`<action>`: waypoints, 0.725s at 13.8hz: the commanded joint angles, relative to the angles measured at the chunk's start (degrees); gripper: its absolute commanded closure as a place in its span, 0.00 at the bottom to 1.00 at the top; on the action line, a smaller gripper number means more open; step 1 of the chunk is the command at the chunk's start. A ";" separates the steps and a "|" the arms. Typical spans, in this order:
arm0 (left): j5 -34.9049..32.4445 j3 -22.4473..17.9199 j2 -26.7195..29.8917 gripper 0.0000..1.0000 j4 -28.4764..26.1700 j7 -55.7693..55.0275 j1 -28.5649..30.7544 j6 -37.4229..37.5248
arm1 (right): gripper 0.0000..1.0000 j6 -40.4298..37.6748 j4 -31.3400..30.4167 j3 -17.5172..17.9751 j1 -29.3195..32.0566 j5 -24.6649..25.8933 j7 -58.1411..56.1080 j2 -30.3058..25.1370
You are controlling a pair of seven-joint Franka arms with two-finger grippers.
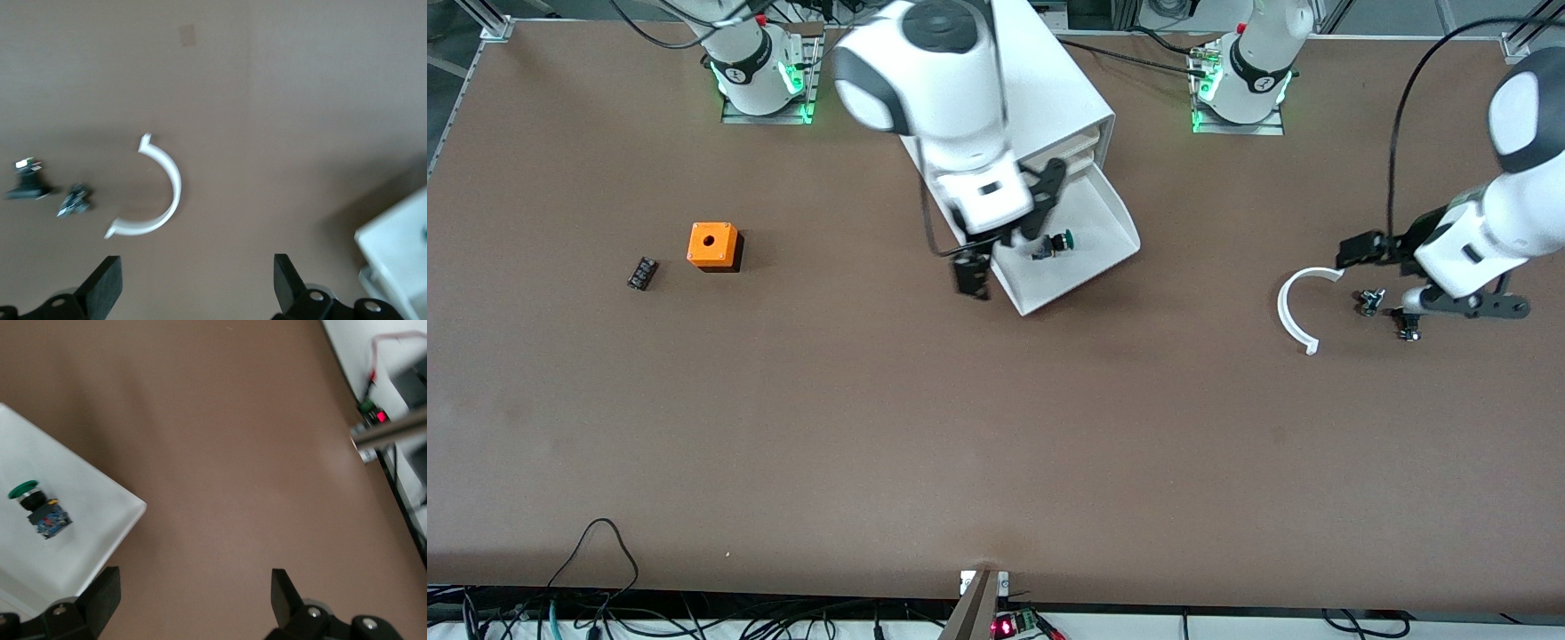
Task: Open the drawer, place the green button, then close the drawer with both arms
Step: 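Withdraw the right gripper while the left gripper reaches the drawer front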
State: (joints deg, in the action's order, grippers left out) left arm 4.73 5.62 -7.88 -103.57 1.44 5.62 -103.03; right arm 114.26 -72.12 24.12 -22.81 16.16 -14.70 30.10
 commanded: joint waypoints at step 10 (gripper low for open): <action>0.10 14.42 -14.09 0.00 -17.46 -40.99 -9.83 -40.67 | 0.00 -15.11 -9.80 -18.20 10.77 -6.49 39.75 -6.72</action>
State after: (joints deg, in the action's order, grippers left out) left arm 5.24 20.41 -20.35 -121.73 -38.43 -2.98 -142.96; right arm 103.09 -79.61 10.46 -11.99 11.31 22.21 27.31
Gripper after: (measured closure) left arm 0.000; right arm 0.000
